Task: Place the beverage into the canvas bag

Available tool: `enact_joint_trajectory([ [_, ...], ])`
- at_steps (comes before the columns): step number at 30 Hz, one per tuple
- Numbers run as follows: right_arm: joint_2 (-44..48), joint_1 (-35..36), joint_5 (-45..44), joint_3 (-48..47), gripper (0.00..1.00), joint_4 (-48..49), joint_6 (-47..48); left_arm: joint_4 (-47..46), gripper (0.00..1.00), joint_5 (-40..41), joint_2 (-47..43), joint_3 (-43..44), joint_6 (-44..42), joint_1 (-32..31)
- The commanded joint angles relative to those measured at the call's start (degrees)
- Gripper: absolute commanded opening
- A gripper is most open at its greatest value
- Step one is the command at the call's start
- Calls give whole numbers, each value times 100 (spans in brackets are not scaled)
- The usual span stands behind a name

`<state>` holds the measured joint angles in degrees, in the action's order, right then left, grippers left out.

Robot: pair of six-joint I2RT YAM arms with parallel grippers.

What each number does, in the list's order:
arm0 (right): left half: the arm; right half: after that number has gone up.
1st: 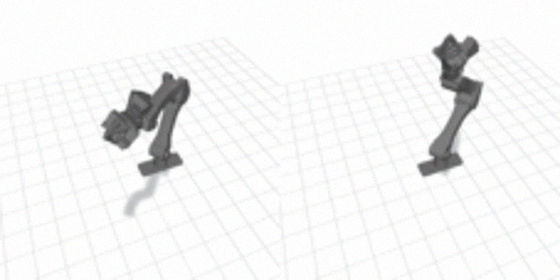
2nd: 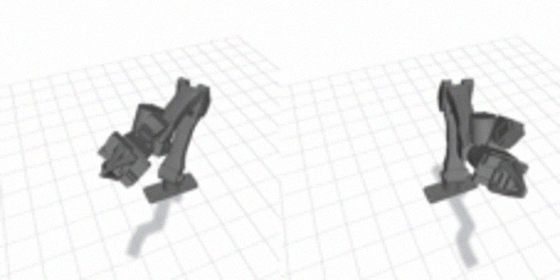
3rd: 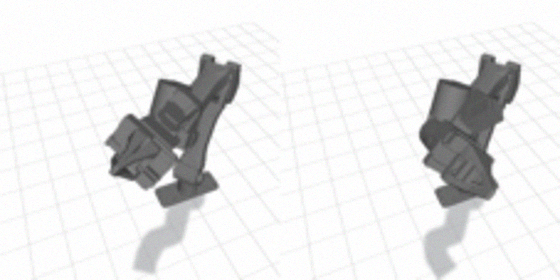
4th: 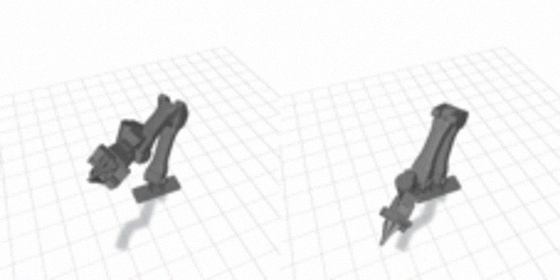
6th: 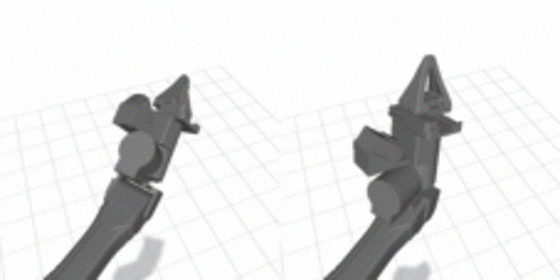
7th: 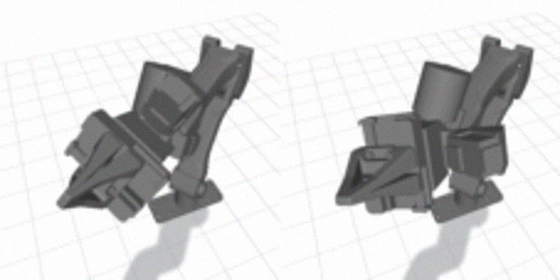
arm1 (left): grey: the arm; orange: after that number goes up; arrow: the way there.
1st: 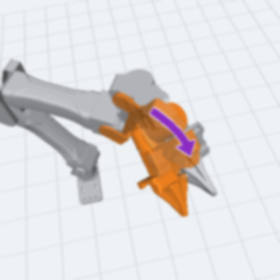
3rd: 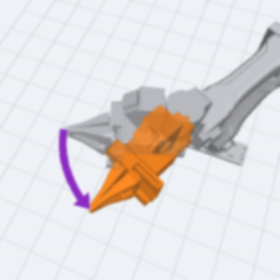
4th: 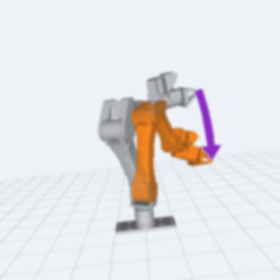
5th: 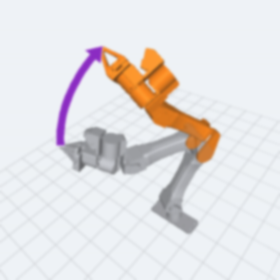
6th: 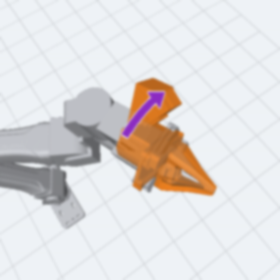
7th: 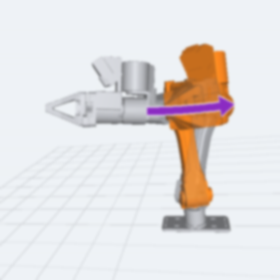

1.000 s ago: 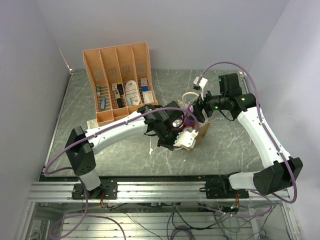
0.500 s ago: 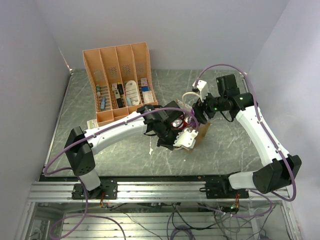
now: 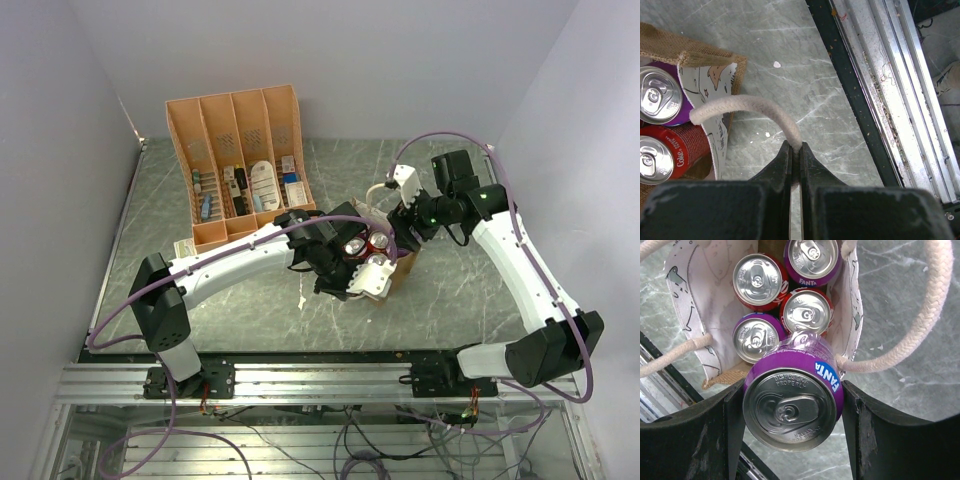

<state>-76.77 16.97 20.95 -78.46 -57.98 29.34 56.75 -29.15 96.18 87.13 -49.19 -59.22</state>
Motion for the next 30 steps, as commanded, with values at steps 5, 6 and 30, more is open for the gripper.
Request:
enact_joint_trajectory([
  [5,-73,18,-571,-414,9,-391,44,11,7,-118,-71,14,-90,-72],
  [6,-105,18,-604,-422,9,-431,33,4,7,-128,-73,7,-95,-74],
  [30,-1017,167,-694,-1232,5,-753,-365,-12,7,-117,-165,-74,-142,-77],
])
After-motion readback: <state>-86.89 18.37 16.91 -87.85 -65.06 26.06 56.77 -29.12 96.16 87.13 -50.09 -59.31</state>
